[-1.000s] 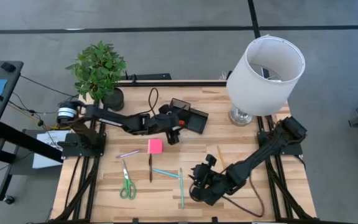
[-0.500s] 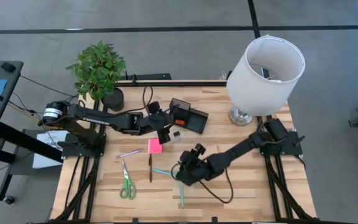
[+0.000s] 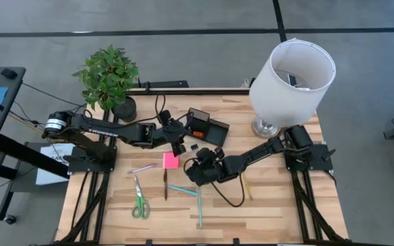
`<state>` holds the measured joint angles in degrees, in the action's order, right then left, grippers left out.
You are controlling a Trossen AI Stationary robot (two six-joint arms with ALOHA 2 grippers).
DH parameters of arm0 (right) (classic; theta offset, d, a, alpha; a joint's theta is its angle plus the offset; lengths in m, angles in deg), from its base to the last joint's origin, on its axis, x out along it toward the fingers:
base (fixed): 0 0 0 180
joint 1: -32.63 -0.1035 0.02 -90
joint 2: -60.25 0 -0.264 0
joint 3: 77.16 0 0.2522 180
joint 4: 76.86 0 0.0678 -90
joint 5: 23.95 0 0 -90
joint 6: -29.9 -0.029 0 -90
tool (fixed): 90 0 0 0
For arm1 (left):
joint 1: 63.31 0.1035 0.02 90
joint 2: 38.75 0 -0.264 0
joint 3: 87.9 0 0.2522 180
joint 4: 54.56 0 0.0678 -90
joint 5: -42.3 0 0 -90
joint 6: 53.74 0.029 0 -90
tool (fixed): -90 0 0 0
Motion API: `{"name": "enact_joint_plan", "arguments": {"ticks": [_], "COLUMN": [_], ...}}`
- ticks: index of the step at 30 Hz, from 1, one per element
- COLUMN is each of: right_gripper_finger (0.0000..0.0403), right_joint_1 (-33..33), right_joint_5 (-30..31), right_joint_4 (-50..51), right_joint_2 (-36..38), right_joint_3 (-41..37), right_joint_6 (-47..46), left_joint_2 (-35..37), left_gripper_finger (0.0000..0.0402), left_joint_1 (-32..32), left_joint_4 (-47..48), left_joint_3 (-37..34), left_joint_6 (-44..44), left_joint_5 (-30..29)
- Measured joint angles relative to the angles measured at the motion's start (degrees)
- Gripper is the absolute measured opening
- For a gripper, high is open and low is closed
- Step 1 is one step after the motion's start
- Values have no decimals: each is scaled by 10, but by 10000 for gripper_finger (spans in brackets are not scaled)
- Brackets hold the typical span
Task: Pick and place office supplies into organizer
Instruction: Put the black binder clip into the desk organizer
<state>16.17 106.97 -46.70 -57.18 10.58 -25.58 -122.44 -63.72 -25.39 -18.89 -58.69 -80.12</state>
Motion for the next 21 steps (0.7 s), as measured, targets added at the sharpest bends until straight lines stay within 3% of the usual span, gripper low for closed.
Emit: {"name": "enact_joint_plan", "arguments": {"ticks": [8,21], "right_gripper_finger": [178,159], "right_joint_1": [29,53], "right_joint_5": [-4,9], "right_joint_4": [-66,-41], "right_joint_2": [-64,-84], "right_joint_3": [5,31], "right_joint_6": [-1,-15], "left_joint_2": [0,0], "left_gripper_finger": [190,190], "left_joint_1": [0,0], "left_joint_4": [14,33], "left_joint_3": [0,0], "left_joint_6": [18,23], "left_joint_5": [0,0]}}
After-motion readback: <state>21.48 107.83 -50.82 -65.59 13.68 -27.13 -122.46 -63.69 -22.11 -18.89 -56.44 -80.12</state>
